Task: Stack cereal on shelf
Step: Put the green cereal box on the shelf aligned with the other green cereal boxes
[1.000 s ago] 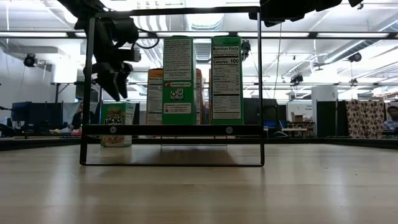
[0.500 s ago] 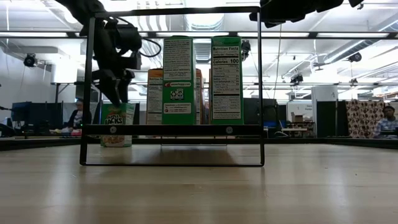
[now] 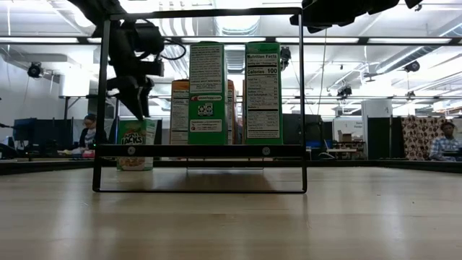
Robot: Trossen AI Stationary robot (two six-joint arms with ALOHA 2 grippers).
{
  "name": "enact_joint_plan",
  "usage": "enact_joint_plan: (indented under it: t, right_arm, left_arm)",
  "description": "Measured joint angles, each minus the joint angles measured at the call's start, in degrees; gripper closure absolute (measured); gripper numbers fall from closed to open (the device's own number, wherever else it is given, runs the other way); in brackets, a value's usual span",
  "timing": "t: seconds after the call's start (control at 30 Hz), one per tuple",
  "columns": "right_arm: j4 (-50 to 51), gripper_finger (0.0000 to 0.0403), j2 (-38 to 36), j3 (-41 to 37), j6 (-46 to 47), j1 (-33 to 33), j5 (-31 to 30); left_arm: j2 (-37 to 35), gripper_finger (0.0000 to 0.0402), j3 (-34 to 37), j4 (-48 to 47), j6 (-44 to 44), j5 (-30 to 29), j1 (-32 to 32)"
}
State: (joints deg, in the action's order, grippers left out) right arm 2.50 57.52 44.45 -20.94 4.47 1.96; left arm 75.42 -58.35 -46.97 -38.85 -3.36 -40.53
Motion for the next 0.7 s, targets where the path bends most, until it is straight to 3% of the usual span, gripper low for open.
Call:
enact_joint_plan:
  t: [0.37,0.7]
  right_arm:
    - [0.0,0.0394,0.0,0.0,0.0,0.0,0.0]
    - [0.5,0.0394,0.0,0.0,-0.1,0.0,0.0]
  left_arm:
    - [1.1,0.0107,-0.1,-2.1,0.1,-1.6,0.0]
    - [2.9,0.0103,-0.1,-1.1,-1.7,-1.6,-0.2]
